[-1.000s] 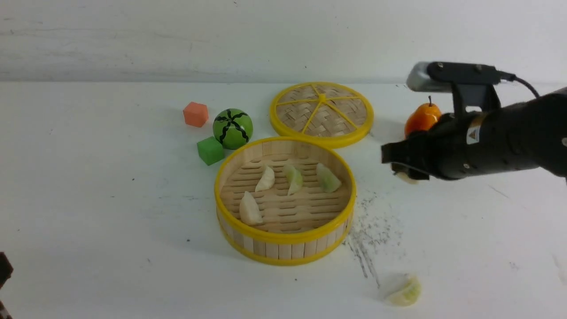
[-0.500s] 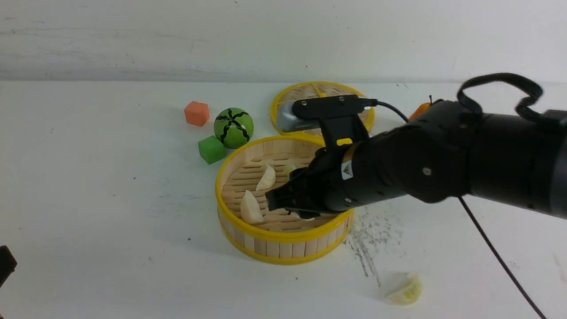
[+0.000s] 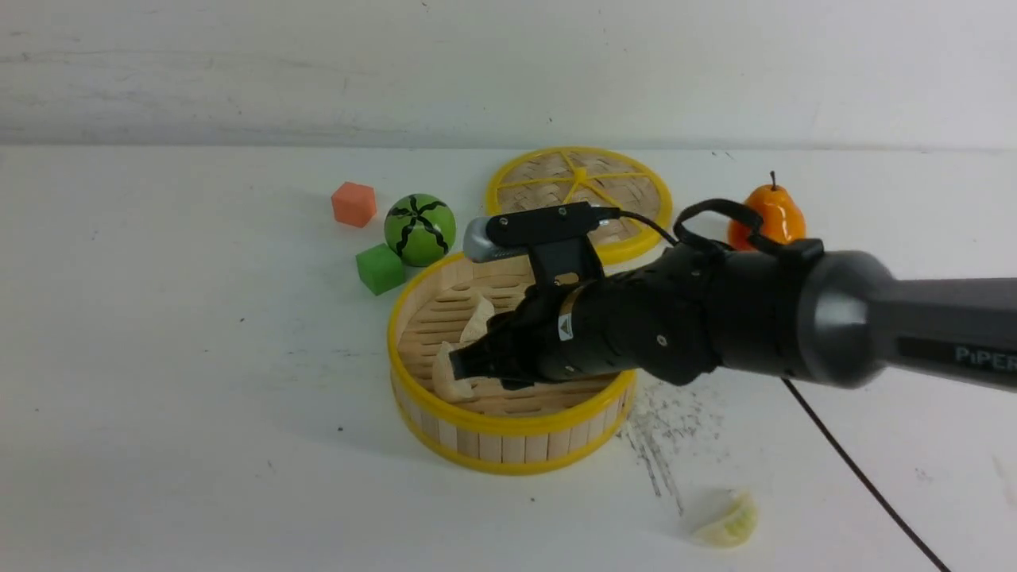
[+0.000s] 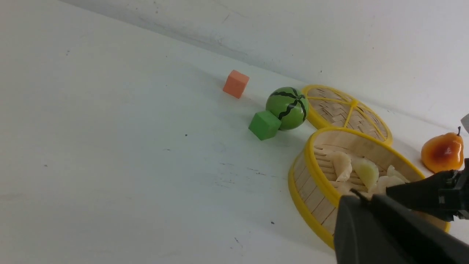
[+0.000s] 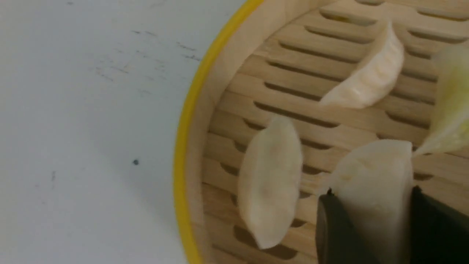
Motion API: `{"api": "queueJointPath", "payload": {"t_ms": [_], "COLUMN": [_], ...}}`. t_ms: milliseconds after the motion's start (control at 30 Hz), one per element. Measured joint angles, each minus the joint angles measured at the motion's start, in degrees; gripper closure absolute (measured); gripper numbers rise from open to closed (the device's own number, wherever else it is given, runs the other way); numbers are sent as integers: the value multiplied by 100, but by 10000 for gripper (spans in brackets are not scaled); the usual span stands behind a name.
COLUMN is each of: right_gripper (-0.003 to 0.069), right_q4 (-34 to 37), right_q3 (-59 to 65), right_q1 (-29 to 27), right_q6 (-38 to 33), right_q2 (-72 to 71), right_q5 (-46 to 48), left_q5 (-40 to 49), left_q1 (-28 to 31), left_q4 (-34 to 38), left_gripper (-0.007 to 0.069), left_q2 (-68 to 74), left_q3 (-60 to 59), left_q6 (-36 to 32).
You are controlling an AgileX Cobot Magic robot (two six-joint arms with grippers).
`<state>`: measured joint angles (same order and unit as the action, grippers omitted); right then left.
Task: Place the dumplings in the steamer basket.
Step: Use the right arm to put the dumpling into the steamer
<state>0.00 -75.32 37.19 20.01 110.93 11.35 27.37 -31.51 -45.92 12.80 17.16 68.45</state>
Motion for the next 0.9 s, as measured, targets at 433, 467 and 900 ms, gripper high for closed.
{"api": "queueJointPath", "payload": {"t_ms": [433,467,900], "right_gripper": [426,426,208], "right_q4": [262,263,372], "right_q3": [-17,-17,-21], "right_q1": [-119,-119,-133], "right_q6": [356,356,369], "right_q2": [401,403,322], "right_q5": [-175,-175,-69], "left_q5": [7,7,7], "left_q1": [0,0,0], "left_q4": [0,0,0], "left_gripper": [583,583,574], "left_q2": [0,0,0], "left_q3": [0,0,0], "left_q6": [0,0,0]}}
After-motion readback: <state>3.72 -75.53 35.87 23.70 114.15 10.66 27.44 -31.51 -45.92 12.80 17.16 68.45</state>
